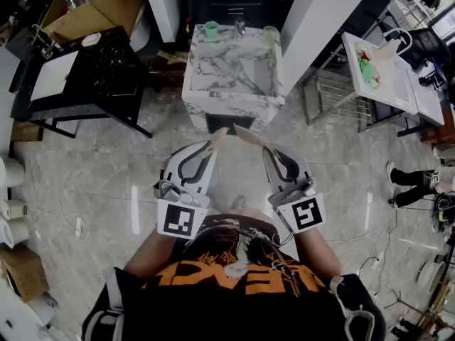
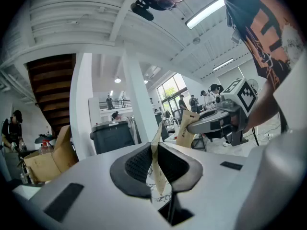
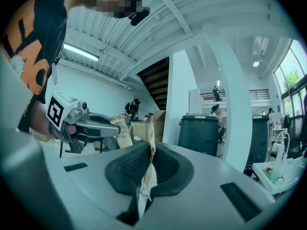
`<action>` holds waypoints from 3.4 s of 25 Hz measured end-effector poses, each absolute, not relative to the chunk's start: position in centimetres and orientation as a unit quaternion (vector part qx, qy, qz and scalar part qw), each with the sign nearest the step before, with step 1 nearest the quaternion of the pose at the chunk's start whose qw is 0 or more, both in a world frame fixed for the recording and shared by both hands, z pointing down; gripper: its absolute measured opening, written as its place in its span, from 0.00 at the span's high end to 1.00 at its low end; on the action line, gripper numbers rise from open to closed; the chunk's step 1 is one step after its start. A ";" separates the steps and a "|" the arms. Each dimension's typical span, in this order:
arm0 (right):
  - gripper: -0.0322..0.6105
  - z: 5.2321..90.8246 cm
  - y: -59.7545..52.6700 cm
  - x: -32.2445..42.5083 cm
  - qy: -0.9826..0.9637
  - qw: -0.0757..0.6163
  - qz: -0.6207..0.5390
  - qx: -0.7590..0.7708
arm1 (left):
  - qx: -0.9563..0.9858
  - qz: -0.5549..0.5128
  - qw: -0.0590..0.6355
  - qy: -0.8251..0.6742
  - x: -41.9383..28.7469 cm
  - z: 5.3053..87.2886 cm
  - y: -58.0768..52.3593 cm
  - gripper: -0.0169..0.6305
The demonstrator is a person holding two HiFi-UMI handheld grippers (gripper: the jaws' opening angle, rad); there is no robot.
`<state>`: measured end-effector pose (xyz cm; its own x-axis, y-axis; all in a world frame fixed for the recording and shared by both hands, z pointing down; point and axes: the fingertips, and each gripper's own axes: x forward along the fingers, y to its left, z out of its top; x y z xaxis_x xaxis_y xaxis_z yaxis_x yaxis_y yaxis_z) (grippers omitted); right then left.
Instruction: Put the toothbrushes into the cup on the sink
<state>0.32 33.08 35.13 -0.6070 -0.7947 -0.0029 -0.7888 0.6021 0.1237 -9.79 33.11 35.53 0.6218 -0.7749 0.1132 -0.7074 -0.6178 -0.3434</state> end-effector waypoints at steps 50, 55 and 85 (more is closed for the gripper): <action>0.92 36.3 18.0 9.5 -0.885 0.019 -0.059 0.461 | -0.877 -0.133 0.148 0.437 -4.0 36.0 18.9 0.88; 0.92 36.6 12.6 8.0 -0.881 0.028 -0.058 0.470 | -0.887 -0.118 0.143 0.422 -5.2 36.7 12.9 0.88; 0.92 39.2 -12.3 5.2 -0.870 0.045 -0.015 0.492 | -0.913 -0.125 0.104 0.374 -5.8 39.3 -12.1 0.88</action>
